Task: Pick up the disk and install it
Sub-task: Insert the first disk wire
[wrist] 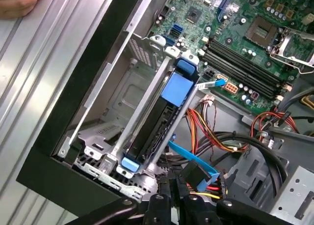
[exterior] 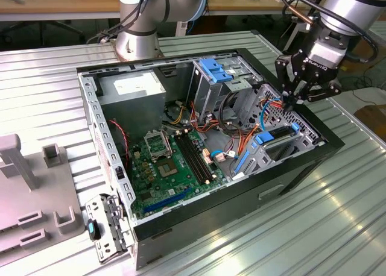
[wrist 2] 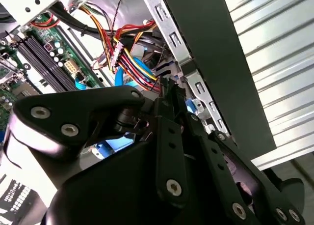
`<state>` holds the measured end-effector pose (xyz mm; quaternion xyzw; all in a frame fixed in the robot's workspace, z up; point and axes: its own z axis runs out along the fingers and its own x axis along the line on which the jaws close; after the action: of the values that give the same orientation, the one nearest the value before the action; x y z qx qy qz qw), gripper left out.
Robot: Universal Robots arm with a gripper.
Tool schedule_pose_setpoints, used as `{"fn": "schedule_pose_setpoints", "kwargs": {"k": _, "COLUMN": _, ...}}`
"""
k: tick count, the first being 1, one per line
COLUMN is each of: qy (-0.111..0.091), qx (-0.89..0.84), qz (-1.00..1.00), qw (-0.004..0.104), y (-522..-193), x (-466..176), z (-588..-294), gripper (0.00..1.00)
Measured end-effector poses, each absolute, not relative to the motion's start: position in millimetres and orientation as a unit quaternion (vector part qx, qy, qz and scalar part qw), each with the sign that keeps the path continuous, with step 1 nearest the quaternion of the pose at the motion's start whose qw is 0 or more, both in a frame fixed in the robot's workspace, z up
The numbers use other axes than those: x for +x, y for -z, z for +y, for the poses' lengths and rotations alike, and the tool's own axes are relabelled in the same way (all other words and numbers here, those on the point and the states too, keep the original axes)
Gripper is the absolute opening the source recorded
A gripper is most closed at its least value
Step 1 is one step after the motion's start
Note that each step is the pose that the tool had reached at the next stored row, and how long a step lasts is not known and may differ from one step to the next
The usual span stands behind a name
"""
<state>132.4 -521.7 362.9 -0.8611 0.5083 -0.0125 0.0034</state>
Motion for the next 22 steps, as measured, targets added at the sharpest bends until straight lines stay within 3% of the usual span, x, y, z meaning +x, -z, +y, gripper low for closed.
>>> {"fn": "schedule_pose_setpoints", "kwargs": {"k": 22, "qy": 0.013, "qx": -0.776, "qz": 0.631, "qw": 0.001, "y": -356.5, "x": 131.8, "z": -527.3, "gripper": 0.17}}
